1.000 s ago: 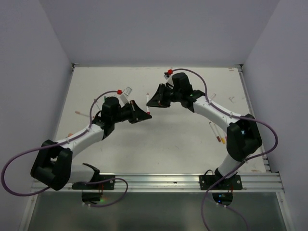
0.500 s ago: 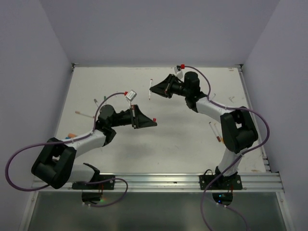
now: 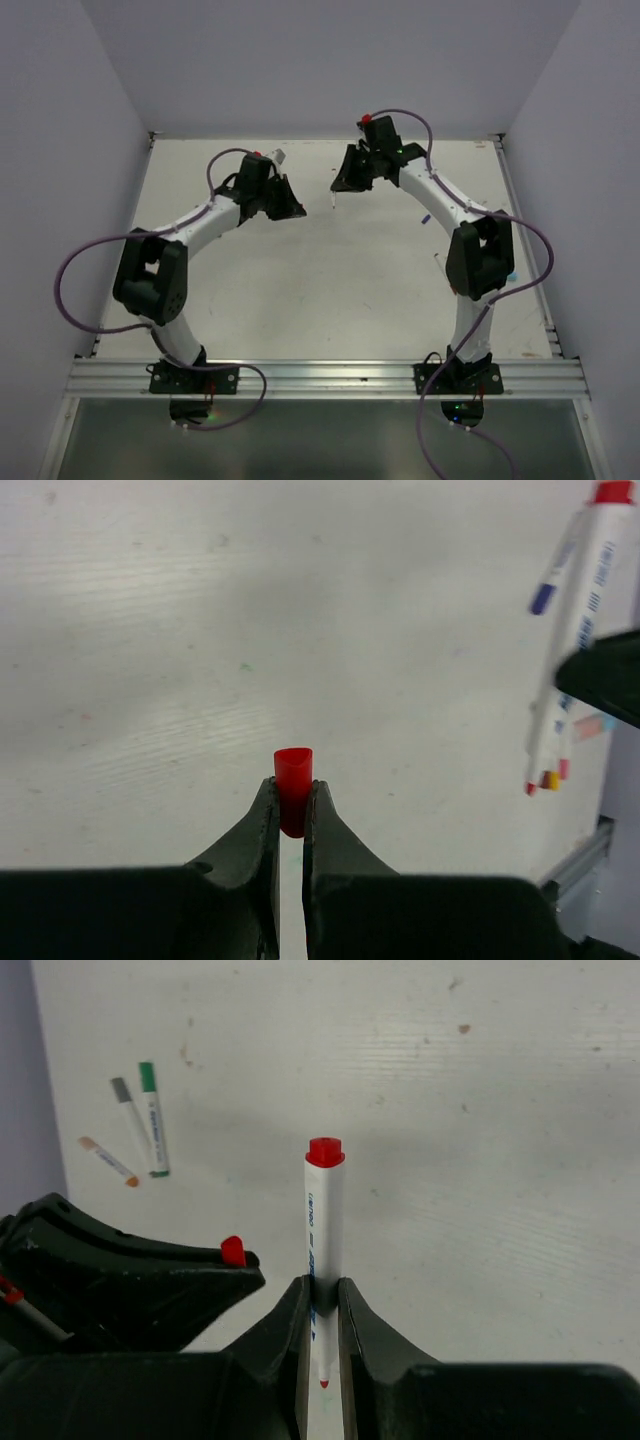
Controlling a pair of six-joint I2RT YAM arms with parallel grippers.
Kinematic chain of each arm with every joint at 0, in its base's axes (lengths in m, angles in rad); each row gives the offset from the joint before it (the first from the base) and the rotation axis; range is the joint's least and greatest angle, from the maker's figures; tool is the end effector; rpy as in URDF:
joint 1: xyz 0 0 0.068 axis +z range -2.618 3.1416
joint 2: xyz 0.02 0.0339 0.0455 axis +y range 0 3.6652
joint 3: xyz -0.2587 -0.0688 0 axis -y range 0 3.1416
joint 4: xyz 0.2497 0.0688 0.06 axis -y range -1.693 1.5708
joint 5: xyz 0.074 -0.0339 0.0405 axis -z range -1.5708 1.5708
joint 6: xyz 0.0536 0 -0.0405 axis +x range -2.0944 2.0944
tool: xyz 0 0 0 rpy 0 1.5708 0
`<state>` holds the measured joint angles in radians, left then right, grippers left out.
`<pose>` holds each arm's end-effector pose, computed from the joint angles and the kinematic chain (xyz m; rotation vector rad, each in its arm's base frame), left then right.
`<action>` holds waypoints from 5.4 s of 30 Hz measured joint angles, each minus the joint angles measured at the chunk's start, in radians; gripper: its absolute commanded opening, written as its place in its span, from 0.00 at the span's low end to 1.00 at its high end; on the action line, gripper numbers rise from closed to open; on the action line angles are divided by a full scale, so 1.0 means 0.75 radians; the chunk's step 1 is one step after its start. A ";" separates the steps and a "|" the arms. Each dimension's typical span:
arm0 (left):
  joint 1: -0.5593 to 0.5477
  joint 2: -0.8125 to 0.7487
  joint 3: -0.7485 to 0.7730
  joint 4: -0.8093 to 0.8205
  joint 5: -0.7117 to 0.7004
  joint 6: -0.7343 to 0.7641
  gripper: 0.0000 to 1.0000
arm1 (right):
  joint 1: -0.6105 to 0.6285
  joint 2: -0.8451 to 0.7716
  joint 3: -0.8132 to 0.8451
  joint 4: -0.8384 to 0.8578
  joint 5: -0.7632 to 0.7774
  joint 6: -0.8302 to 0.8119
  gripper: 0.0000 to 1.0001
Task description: Open the pen caps
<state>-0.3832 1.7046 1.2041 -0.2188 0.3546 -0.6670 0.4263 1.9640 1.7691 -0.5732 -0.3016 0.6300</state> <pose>0.3602 -0.1653 0.2208 -0.1472 2.4178 -0.9232 0.4175 0.2071 0.2760 0.0923 2.4636 0.8491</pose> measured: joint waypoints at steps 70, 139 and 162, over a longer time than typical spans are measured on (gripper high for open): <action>-0.075 0.365 0.397 -0.592 -0.681 0.118 0.69 | 0.058 0.290 0.035 -0.099 0.400 -0.192 0.56; -0.045 -0.151 0.065 -0.537 -0.437 0.147 0.70 | 0.297 0.442 0.144 -0.296 0.613 -0.036 0.20; -0.032 -0.183 -0.018 -0.485 -0.401 0.213 0.73 | -0.182 0.176 0.048 -0.274 0.649 -0.035 0.52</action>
<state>-0.4068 1.5677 1.1904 -0.5823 0.0536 -0.5076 0.2901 2.0964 1.8053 -0.7788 0.1852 0.6037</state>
